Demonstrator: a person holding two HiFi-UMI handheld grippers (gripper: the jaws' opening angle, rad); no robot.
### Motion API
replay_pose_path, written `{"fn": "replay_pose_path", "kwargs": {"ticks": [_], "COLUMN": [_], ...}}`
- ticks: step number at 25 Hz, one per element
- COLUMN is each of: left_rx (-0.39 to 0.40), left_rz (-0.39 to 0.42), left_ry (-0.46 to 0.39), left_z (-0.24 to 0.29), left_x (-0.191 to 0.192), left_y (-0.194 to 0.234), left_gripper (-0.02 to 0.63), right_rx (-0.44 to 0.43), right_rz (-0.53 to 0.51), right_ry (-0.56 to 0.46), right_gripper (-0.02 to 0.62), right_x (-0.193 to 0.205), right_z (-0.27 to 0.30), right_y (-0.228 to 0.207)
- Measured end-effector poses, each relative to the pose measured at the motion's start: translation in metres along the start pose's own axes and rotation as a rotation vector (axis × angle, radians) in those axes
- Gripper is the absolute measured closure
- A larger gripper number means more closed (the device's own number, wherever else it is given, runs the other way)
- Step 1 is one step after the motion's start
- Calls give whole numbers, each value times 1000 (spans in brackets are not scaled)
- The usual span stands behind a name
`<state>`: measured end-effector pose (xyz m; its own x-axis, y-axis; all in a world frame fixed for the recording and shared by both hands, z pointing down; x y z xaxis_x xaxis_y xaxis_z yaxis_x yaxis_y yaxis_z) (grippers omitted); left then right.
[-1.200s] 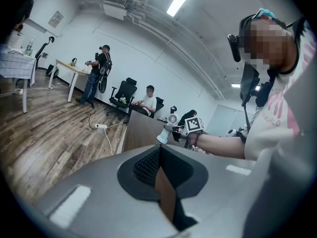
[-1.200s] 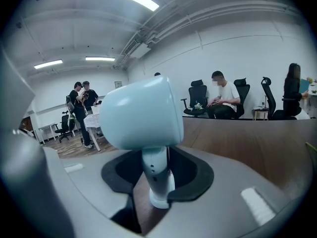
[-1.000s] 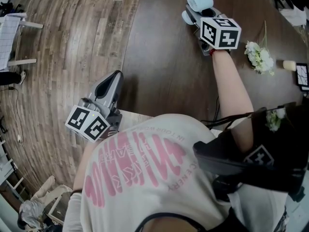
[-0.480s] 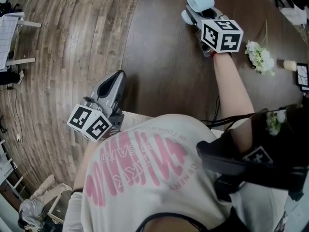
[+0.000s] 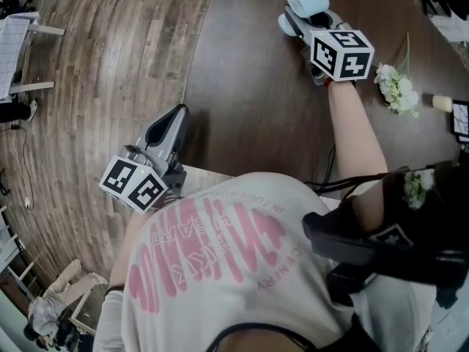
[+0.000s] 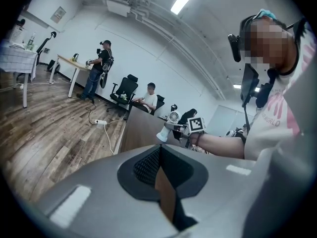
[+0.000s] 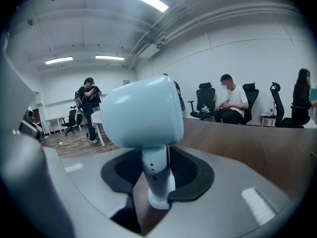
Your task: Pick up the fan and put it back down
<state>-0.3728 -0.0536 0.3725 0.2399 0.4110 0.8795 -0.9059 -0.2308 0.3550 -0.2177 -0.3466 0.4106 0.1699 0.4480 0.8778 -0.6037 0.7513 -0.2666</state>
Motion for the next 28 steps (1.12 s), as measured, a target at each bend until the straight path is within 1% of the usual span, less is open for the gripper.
{"fn": "replay_pose_path", "kwargs": {"ticks": [2,5,7,15,16,20,24,26,27,28], "left_rx": [5,6,5,20,21,20,20,18,16,13], "left_rz": [5,10,9,14,16,15,9,8,8,8], "left_ry": [3,-1,-4,-7,-6,-9,-11,-13,-14,-16], "left_z": [1,3,4,10,10,5,0,-1,-1,-1], "left_x": [0,-2,-2,-1,-1,-2,-2,-2,-2,-3], "left_y": [-1,0,-1,-5,-6,-4,-2,-2,-2,-1], "left_gripper": [587,588,588,586,586,586,588,588,586,587], "right_rx": [0,15,21,17,20,6,16,20,17,15], "right_rz": [-25,-108,-128,-60,-57,-47,-86,-89,-83,-77], "right_ry": [12,39,49,56,56,38,40,53,59,66], "right_gripper": [443,443,443,439,447,443,443,442,432,406], "right_x": [1,3,5,9,9,9,10,12,14,17], "right_z": [1,1,1,1,1,1,3,5,5,6], "right_y": [1,2,1,-5,-5,-2,1,-1,-2,-2]}}
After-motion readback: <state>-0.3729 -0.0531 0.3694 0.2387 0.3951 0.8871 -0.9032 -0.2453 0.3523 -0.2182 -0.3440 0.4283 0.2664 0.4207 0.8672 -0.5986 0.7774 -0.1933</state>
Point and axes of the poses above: the fingertips, and each gripper's own axes: z forward along the fingers, y to its left, x out of its underside, the point moved 3 cm from there along -z, backward along the fingers, and after that the axes turned 9 degrees about z, right-handed, at the moved point
